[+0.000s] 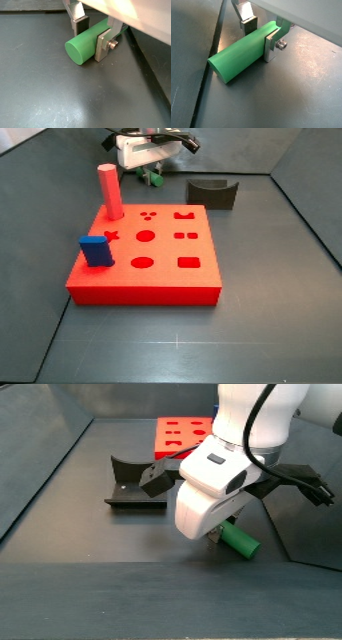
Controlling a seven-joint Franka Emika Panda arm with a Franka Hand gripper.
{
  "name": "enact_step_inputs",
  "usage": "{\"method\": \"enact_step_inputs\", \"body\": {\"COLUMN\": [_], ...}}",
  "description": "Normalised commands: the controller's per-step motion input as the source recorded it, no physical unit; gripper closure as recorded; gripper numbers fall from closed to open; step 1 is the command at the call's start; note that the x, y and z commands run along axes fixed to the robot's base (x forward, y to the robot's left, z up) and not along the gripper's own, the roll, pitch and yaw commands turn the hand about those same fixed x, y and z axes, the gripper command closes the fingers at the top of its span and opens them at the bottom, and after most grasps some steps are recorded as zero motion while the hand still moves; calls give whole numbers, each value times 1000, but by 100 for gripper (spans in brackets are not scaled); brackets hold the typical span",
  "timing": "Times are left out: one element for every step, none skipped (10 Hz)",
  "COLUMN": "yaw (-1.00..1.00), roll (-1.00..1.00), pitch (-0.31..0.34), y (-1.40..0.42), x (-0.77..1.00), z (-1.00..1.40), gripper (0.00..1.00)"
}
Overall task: Pick up the round object. Move up. Place the round object on the fixture. Regrasp the round object. Move to above the board. Insert the round object.
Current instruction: Pick up the round object, then move up.
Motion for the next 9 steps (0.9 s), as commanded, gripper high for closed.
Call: {"method": "enact_step_inputs", "body": {"yaw": [0,0,0,0,-18,-21,-27,-25,-21], "roll": [0,0,0,0,6,13,33,41,59], "pitch": [0,0,0,0,6,25,58,78,110], "y": [0,0,0,0,19,21,14,8,8], "x": [0,0,0,0,20,2,-5,-7,-6], "z": [0,0,0,833,799,734,574,486,315], "gripper": [100,100,100,100,100,100,100,100,100]}}
